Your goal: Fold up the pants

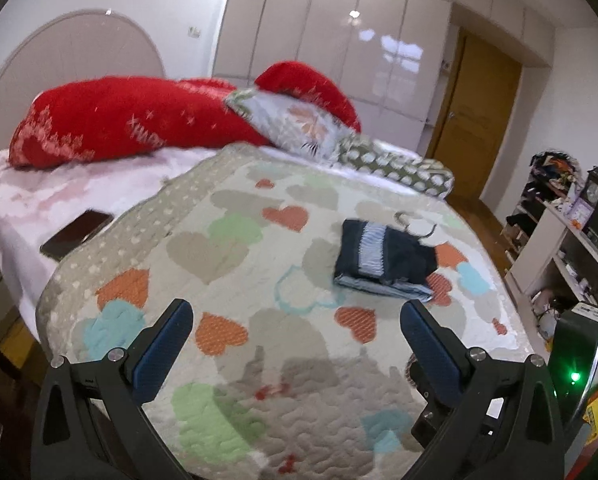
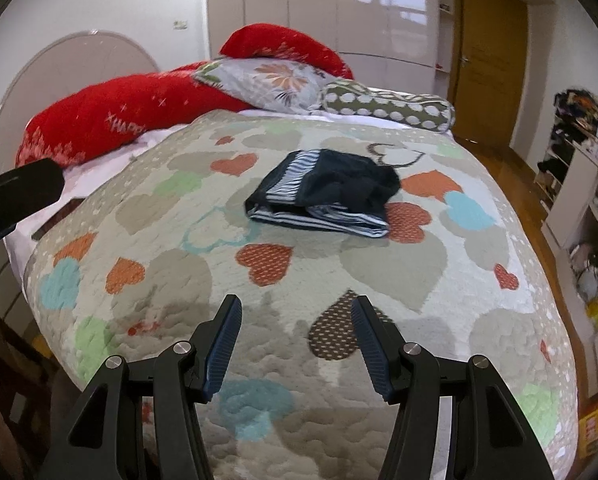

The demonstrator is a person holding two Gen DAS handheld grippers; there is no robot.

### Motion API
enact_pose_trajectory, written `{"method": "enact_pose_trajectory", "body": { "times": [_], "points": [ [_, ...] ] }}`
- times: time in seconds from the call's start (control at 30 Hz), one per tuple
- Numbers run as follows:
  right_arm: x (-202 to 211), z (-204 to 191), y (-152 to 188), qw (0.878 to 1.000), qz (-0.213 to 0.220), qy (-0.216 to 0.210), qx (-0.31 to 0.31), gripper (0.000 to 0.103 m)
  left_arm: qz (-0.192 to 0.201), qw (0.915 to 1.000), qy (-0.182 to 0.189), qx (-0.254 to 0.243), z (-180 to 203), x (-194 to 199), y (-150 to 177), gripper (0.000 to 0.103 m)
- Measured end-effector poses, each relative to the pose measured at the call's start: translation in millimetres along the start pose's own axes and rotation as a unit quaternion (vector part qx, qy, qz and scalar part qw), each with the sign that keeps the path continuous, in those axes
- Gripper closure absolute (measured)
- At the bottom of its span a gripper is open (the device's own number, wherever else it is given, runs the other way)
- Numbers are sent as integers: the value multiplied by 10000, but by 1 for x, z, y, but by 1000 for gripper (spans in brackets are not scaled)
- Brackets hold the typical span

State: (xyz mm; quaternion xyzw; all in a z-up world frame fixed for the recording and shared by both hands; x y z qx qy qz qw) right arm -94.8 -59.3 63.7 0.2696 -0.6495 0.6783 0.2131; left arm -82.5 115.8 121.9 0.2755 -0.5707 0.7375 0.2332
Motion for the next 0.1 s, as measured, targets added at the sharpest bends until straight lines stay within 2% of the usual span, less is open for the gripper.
{"method": "enact_pose_trajectory", "body": {
  "times": [0.1],
  "points": [
    [-12, -8, 0, 9998, -172, -67, 101, 40, -281, 9995, 28, 126, -10, -11, 6, 0]
  ]
}}
Point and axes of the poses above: each gripper's, at about its wrist camera, not at the fingertips, and x roughly against the way its jaws point, z to its right, y to its underside, the point moved 3 cm from there along -x, roughly the way its jaws point, and after that the axes turned 7 degrees about -z, right-handed, at the moved point
